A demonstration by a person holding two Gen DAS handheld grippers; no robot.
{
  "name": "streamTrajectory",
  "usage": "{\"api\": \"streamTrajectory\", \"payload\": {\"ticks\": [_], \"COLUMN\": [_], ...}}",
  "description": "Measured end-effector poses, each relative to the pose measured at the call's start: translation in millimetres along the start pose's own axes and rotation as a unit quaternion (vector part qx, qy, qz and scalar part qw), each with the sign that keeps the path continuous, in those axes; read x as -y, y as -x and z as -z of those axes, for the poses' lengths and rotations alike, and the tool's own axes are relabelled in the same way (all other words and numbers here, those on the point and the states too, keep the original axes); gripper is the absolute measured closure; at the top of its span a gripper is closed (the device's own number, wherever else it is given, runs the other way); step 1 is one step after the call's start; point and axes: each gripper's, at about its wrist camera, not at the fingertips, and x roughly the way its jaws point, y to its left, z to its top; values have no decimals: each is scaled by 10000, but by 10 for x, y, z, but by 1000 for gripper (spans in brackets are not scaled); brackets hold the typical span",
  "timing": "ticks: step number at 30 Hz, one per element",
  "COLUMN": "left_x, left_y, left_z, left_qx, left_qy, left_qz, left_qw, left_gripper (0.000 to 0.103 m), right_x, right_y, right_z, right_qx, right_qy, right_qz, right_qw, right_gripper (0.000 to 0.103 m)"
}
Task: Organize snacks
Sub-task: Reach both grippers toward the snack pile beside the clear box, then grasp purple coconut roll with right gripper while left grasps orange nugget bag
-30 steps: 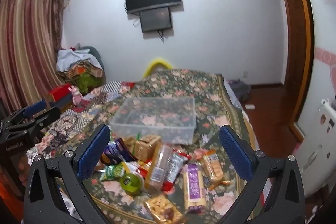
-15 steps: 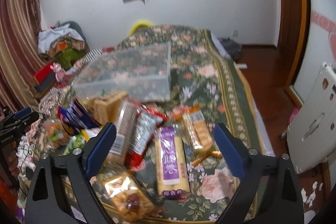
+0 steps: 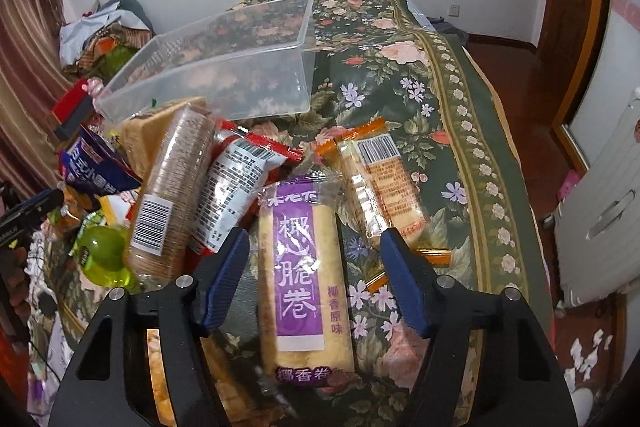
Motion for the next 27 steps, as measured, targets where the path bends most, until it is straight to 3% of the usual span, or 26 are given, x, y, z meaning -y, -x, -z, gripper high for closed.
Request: {"api": "streamTrajectory", "payload": {"ticks": [2, 6, 9, 11, 13, 18, 27], "left_x": [24, 1, -72, -91, -90, -67, -112], "left_y": [-32, -126, -300, -318, -300, -252, 6], "left_z": [4, 8, 64, 92, 90, 71, -7], "left_qx": [-27, -164, -552, -507, -424, -352, -138], "left_qy": [-36, -3, 227, 259, 247, 201, 231], "left_qz": [22, 53, 164, 113, 106, 182, 28], "left_qw": [10000, 9999, 9981, 9983, 9987, 9990, 9996], "left_gripper": [23, 11, 11, 11, 14, 37, 40], "right_x": [-37, -100, -119, -110, -100, -116, -130], "right_y": [-6, -18, -68, -116, -151, -161, 34], "right_z": [-12, 11, 37, 52, 71, 95, 41], "right_qx": [-49, -105, -204, -298, -365, -341, -29], "right_qy": [38, 102, 103, 80, 58, 162, 16], "right_qz": [-79, -157, -201, -198, -175, -84, -158], "right_qw": [9999, 9998, 9995, 9993, 9992, 9993, 9999], "right_gripper": [39, 41, 42, 46, 49, 60, 60]}}
